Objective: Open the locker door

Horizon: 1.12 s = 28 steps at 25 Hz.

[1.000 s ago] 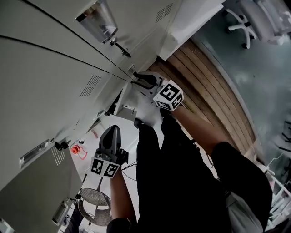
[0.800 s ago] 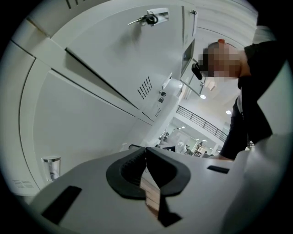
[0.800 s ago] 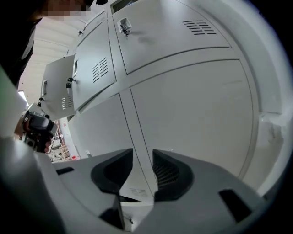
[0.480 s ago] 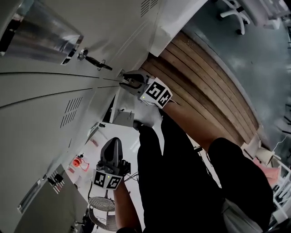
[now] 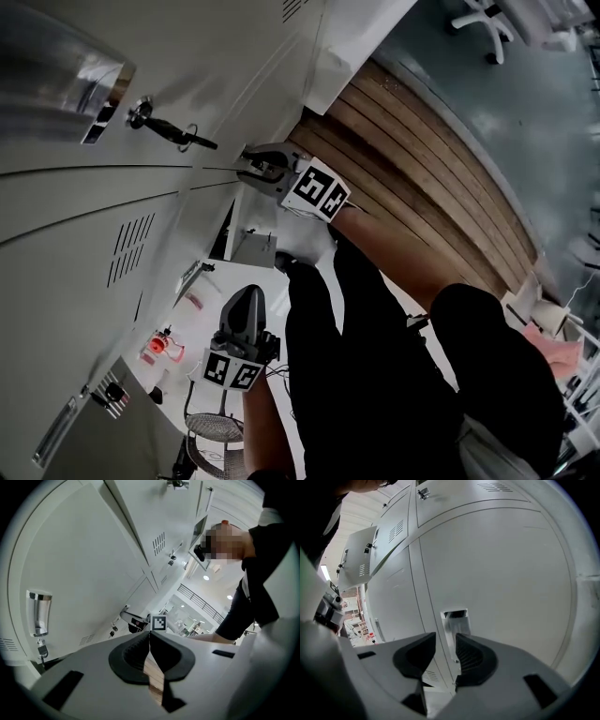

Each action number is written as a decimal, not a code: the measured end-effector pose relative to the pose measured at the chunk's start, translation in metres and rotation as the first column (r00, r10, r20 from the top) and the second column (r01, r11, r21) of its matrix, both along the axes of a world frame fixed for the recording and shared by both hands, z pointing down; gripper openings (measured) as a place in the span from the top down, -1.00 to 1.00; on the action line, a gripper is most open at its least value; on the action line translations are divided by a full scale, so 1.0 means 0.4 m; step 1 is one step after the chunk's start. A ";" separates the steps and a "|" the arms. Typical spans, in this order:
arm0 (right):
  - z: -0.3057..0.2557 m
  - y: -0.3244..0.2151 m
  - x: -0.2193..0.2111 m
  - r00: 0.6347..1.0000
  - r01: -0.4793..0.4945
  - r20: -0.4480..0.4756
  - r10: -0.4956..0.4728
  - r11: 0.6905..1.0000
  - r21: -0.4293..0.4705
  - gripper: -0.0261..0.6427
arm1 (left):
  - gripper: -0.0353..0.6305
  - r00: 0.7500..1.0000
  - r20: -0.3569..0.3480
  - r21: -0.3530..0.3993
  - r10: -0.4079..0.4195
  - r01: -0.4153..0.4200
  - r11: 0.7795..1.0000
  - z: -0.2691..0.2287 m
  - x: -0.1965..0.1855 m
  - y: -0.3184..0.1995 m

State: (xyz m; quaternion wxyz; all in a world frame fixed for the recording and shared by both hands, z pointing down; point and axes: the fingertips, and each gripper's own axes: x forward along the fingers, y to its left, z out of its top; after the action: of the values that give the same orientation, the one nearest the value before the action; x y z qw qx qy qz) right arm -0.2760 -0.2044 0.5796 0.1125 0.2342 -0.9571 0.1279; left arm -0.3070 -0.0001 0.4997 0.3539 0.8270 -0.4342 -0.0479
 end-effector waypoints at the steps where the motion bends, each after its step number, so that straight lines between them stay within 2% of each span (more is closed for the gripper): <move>1: -0.004 0.002 -0.004 1.000 0.008 -0.004 -0.008 1.000 0.006 0.53 | 0.84 1.000 -0.005 -0.004 0.002 -0.002 1.000 0.007 0.005 0.002; 4: -0.005 0.000 -0.012 0.999 0.026 -0.029 -0.025 0.999 0.035 0.53 | 0.84 1.000 -0.011 -0.005 0.006 -0.006 1.000 0.019 0.013 0.004; 15: -0.011 -0.001 -0.016 0.998 0.067 -0.021 -0.066 0.996 0.063 0.60 | 0.84 1.000 -0.012 -0.024 -0.011 0.010 1.000 0.047 0.006 0.035; 28: -0.011 0.058 0.040 0.988 0.155 -0.036 -0.152 0.984 0.084 0.61 | 0.84 1.000 -0.011 -0.004 -0.015 0.014 1.000 0.044 0.073 0.028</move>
State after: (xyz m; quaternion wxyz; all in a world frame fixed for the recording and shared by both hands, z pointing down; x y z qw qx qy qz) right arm -0.2601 -0.1811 0.5752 0.1257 0.1662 -0.9753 0.0737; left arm -0.2778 0.0112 0.5174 0.3575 0.8229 -0.4383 -0.0541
